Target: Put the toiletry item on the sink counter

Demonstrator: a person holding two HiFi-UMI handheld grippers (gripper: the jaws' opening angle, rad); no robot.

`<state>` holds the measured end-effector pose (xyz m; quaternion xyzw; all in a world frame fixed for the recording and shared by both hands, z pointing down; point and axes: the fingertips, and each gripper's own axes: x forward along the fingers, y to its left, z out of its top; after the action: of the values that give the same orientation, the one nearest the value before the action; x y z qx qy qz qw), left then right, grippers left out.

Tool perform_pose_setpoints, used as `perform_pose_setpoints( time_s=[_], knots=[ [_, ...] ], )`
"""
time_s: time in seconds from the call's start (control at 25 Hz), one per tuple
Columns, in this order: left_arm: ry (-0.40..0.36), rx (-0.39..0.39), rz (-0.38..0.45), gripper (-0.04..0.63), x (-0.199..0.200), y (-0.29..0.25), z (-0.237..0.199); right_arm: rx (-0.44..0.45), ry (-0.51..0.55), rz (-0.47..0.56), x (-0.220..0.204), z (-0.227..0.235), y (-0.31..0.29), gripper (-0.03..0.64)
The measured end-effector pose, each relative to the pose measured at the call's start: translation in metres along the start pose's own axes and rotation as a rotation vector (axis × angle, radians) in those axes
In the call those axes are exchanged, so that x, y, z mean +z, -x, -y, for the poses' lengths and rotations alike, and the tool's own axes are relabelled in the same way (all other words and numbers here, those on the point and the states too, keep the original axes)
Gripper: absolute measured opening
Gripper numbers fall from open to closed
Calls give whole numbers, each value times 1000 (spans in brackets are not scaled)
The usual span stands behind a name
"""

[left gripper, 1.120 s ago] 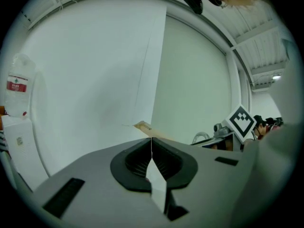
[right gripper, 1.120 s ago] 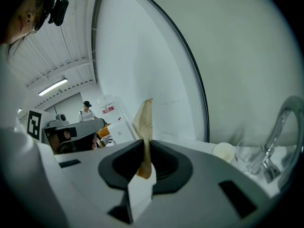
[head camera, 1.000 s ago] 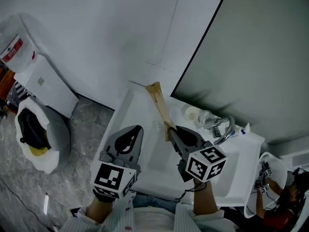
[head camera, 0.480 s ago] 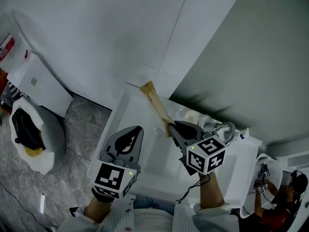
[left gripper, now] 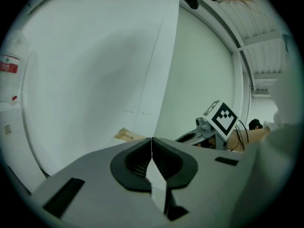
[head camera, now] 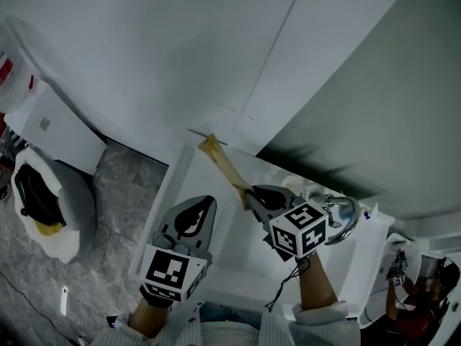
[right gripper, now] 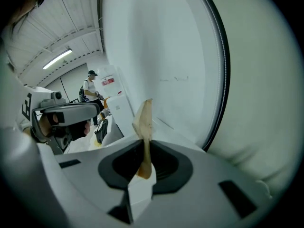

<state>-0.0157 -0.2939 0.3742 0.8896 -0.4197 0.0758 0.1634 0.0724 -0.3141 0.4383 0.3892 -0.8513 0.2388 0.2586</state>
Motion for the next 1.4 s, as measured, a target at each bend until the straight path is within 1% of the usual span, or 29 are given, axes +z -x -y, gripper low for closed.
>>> perform_pose_setpoints(
  time_s=[0.24, 0.44, 0.6, 0.76, 1.04, 1.16, 1.28, 1.4],
  knots=[
    [12, 7, -29, 17, -9, -17, -14, 33, -30, -64, -20, 15, -31, 58],
    [18, 8, -36, 17, -13, -25, -23, 28, -45, -103, -32, 29, -49, 58],
    [29, 8, -51, 17, -19, -31, -29, 43, -60, -127, -40, 33, -64, 59],
    [32, 10, -71, 17, -32, -39, -31, 68, -54, -162, -50, 36, -76, 58],
    [47, 18, -97, 17, -45, -52, -37, 79, -30, -207, -67, 45, -93, 58],
    [53, 24, -108, 17, -52, -54, -40, 72, 5, -224, -70, 47, -99, 59],
    [61, 22, -119, 17, -56, -56, -40, 56, 72, -247, -72, 50, -104, 60],
    [63, 17, -117, 17, -55, -58, -41, 54, 133, -243, -69, 52, -108, 60]
  ],
)
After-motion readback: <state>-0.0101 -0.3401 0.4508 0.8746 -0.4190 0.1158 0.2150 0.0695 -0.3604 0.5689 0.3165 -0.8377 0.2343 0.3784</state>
